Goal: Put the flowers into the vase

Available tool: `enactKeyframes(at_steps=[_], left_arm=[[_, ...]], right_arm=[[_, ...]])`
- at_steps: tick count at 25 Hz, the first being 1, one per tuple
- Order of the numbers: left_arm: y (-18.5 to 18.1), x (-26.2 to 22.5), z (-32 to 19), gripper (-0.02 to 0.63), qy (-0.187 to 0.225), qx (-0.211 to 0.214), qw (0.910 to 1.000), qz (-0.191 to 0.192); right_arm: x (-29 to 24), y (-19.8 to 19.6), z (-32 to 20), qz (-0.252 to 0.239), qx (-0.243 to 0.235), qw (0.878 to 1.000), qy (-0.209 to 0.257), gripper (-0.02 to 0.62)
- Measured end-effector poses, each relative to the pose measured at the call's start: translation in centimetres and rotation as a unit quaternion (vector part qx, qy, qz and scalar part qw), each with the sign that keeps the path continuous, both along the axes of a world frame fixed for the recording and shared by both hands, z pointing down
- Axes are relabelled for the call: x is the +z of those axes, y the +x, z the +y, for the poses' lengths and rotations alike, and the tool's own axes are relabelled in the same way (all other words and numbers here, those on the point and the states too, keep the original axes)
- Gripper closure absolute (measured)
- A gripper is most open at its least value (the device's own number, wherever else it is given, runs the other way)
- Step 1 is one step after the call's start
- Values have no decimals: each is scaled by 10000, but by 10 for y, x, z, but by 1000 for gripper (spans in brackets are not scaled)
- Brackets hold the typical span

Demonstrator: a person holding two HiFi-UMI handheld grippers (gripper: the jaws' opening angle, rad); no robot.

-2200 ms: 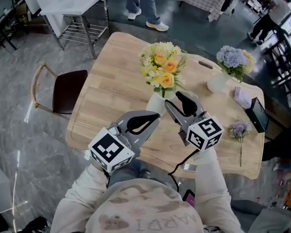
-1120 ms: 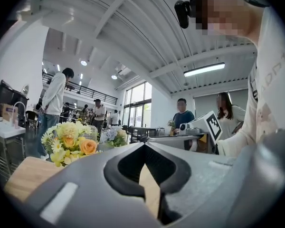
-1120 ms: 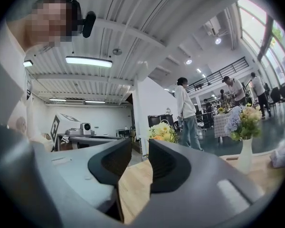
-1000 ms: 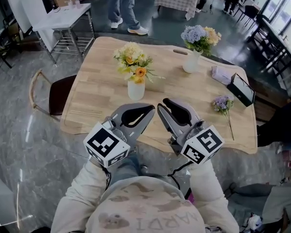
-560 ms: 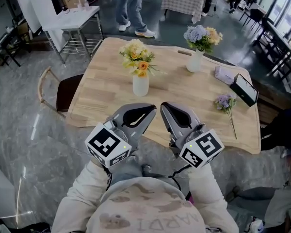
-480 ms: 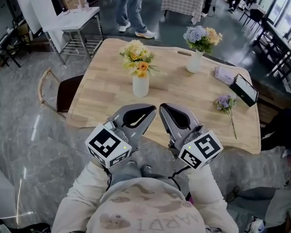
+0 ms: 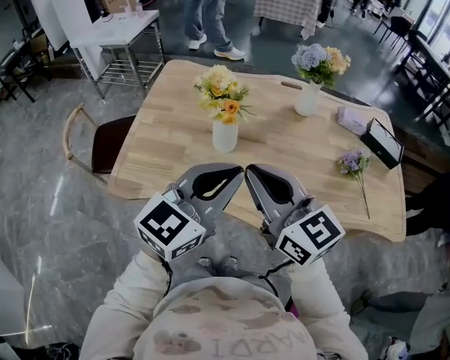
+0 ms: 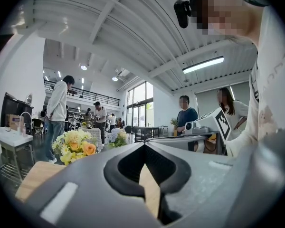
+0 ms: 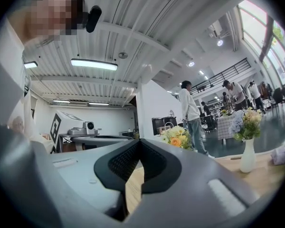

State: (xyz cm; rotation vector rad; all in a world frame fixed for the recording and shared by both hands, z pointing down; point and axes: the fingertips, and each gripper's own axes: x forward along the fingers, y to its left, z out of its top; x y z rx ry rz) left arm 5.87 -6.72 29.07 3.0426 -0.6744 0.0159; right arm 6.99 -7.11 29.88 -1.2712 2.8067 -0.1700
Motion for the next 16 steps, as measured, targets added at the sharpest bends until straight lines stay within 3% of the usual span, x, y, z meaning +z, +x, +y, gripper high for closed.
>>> enactKeyframes(at_steps=[16], left_arm=[[-29,0,-13,605,-26,95,9999,57]], right_arm=[[1,-29,-12,65,105,9999,-59,571]])
